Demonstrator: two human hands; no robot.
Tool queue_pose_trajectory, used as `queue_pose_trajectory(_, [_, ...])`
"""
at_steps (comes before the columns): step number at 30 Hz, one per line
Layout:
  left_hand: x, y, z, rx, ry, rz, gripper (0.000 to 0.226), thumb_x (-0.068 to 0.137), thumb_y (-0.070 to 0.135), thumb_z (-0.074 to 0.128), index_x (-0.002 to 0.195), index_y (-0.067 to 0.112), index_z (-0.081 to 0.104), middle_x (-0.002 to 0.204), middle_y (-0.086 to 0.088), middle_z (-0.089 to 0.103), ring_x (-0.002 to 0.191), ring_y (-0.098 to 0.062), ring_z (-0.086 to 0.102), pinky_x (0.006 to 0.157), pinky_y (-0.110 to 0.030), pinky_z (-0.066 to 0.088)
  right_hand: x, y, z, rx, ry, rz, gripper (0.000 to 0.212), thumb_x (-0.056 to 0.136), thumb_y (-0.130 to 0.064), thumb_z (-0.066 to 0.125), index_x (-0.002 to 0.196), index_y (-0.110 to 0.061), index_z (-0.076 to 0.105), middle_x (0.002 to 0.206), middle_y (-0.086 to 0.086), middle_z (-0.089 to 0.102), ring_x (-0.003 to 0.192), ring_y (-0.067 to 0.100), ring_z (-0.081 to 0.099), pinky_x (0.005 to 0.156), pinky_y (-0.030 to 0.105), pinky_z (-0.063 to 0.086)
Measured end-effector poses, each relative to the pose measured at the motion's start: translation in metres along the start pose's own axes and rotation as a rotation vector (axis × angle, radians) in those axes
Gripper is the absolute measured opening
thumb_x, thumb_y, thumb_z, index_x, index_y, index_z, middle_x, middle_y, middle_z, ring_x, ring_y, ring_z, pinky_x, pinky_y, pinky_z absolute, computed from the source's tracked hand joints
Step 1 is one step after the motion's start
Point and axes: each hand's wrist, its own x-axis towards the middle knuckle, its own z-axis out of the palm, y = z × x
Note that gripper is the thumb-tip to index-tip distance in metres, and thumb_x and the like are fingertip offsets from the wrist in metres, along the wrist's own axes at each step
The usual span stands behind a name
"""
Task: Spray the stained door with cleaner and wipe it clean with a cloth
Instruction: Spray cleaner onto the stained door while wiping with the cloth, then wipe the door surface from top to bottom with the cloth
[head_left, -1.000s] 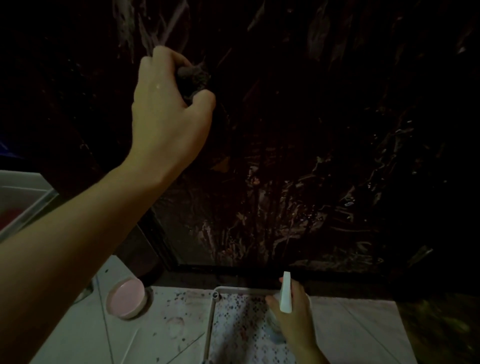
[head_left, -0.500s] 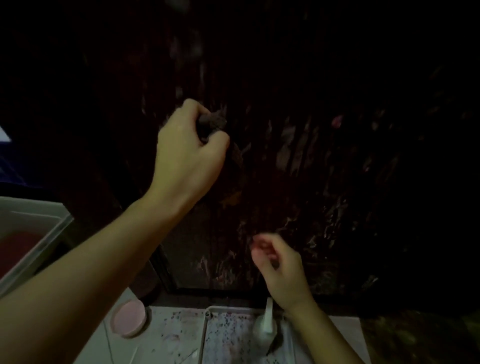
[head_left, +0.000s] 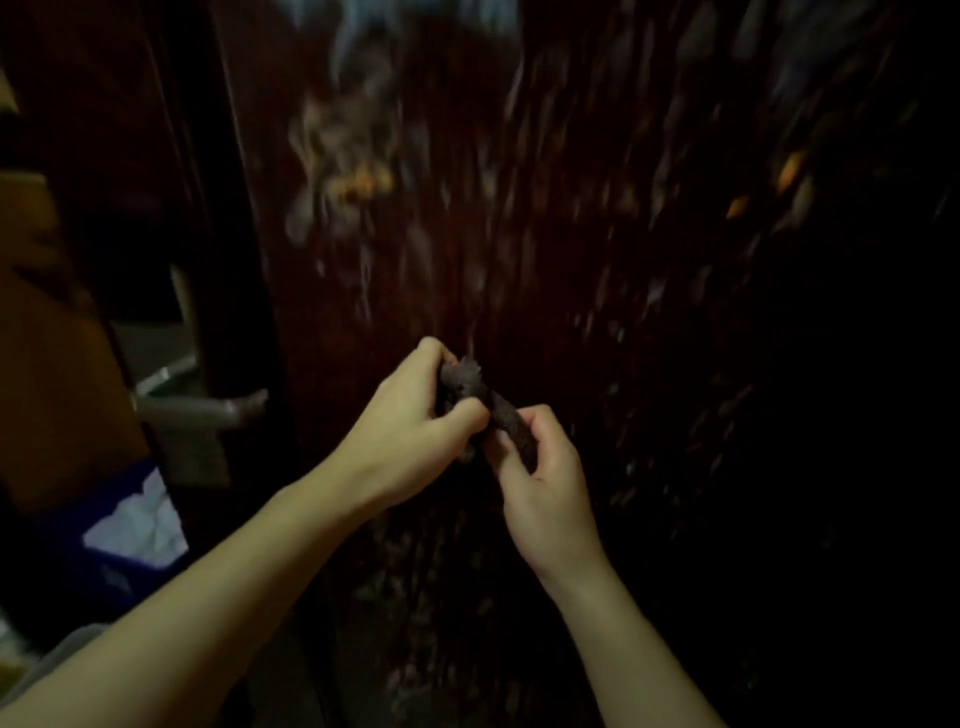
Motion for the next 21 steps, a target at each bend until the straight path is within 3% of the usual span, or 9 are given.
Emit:
queue_pose_trajectory(3, [0.037,0.055,-0.043,0.018,-0.025,-0.002,0.023,0.075,0.037,0.051,0.085,0.018,0.044,0.08,0.001,0.056,0.066,-0.002,0.047,0.062,-0.025,0.038,0.045,-0.072,-0.007,0.001,0.034,-0.025,0.011,0.091,-0.019,0.057,0.084,-0.011,0.055,0.068,-0.003,0.053,0.061,0.005,0.048,0.059,0.026,0.042])
queue_pose_trajectory(5, [0.049,0.077,-0.062,0.054,0.026,0.021,0.013,0.087,0.029,0.051,0.085,0.018,0.044,0.078,0.003,0.052,0.066,-0.001,0.046,0.06,-0.02,0.034,0.063,-0.103,-0.01,0.057,0.038,0.013,0.015,0.088,-0.024,0.059,0.083,-0.01,0.056,0.071,0.002,0.056,0.064,0.012,0.052,0.062,0.037,0.046])
queue_pose_trajectory(8, [0.061,0.091,-0.082,0.157,0.139,0.068,0.007,0.09,0.016,0.05,0.086,0.019,0.044,0.081,0.002,0.052,0.075,-0.01,0.047,0.064,-0.027,0.035,0.082,-0.129,-0.011,0.269,0.054,0.101,0.018,0.079,-0.03,0.06,0.082,-0.013,0.063,0.086,0.01,0.068,0.082,0.026,0.064,0.078,0.044,0.053])
queue_pose_trajectory(10, [0.07,0.099,-0.095,0.182,0.17,0.089,0.005,0.09,0.015,0.052,0.091,0.017,0.047,0.086,0.0,0.055,0.081,-0.017,0.052,0.069,-0.033,0.038,0.094,-0.147,-0.008,0.461,0.054,0.154,0.019,0.087,-0.024,0.059,0.096,-0.01,0.067,0.1,0.016,0.07,0.097,0.032,0.066,0.091,0.05,0.05])
queue_pose_trajectory(13, [0.089,0.114,-0.117,0.201,0.199,0.139,0.01,0.091,0.02,0.057,0.094,0.015,0.048,0.083,0.0,0.055,0.074,-0.014,0.05,0.07,-0.033,0.04,0.118,-0.188,0.004,0.668,0.103,0.16,0.029,0.095,-0.02,0.052,0.118,-0.003,0.059,0.109,0.02,0.066,0.102,0.032,0.065,0.089,0.046,0.052])
queue_pose_trajectory(17, [0.125,0.132,-0.152,0.229,0.288,0.229,0.025,0.087,0.028,0.063,0.094,0.009,0.049,0.089,-0.009,0.058,0.081,-0.024,0.055,0.074,-0.038,0.043,0.168,-0.243,0.025,0.679,0.356,-0.107,0.042,0.092,-0.024,0.055,0.129,-0.005,0.05,0.126,0.015,0.058,0.115,0.025,0.058,0.102,0.045,0.044])
queue_pose_trajectory(19, [0.144,0.135,-0.176,0.287,0.41,0.271,0.026,0.085,0.029,0.063,0.097,0.012,0.049,0.094,-0.008,0.055,0.085,-0.025,0.054,0.075,-0.037,0.044,0.19,-0.269,0.034,0.52,0.456,-0.309,0.039,0.085,-0.032,0.054,0.116,-0.009,0.057,0.118,0.008,0.061,0.111,0.018,0.057,0.101,0.039,0.044])
queue_pose_trajectory(21, [0.161,0.138,-0.202,0.334,0.565,0.333,0.024,0.084,0.027,0.06,0.1,0.013,0.048,0.099,-0.007,0.051,0.091,-0.026,0.052,0.079,-0.04,0.045,0.209,-0.291,0.045,0.239,0.543,-0.548,0.028,0.082,-0.031,0.049,0.1,-0.01,0.057,0.098,0.002,0.06,0.095,0.013,0.056,0.09,0.028,0.046])
